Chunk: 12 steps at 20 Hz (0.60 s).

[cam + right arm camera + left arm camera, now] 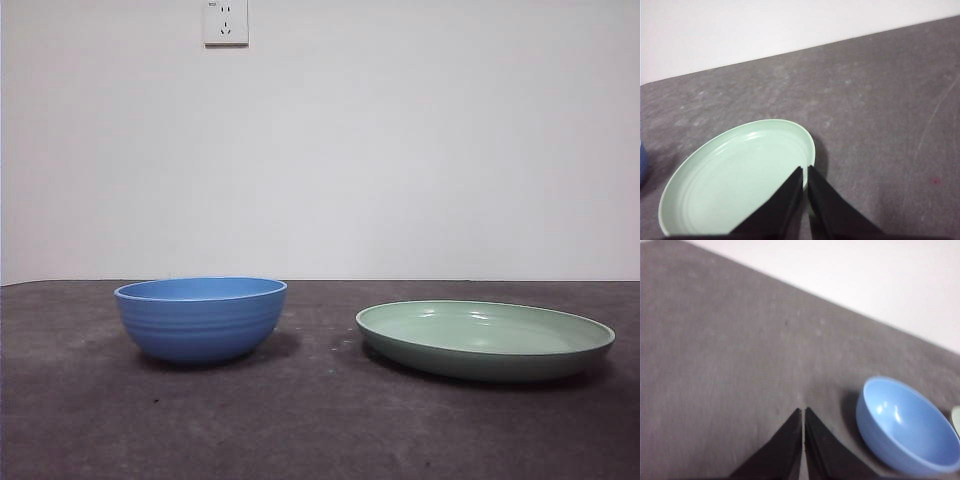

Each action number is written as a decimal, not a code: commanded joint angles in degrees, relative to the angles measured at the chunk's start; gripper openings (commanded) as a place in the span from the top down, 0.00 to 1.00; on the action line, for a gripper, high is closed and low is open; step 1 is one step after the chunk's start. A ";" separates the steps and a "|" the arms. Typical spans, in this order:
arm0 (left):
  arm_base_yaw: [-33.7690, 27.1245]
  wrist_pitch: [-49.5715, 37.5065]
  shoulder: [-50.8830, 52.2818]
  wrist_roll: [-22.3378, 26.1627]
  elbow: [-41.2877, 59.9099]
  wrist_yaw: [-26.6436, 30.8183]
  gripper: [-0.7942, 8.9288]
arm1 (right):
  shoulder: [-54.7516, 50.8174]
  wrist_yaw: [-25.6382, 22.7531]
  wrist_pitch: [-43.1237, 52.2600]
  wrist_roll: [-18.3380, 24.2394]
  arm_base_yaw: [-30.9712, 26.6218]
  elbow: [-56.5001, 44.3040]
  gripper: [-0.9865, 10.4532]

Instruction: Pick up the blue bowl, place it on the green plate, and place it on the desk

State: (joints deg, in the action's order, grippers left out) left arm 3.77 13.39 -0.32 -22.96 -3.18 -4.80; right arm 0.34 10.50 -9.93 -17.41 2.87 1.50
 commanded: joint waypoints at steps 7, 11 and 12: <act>-0.07 6.91 -2.71 -0.57 -12.55 -1.57 0.91 | 0.02 -0.02 -3.41 -3.19 -0.04 10.54 0.91; -0.07 10.82 -6.40 0.92 -19.04 -2.47 0.91 | 1.88 0.00 -8.07 -2.71 -0.04 17.20 0.91; -0.04 12.02 -7.63 1.68 -20.90 -3.28 0.91 | 2.71 0.00 -9.66 -2.49 -0.04 19.08 0.91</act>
State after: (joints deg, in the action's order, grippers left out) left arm 3.77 25.21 -7.01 -23.03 -21.91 -7.38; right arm 2.39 10.50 -19.05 -19.79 2.87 18.70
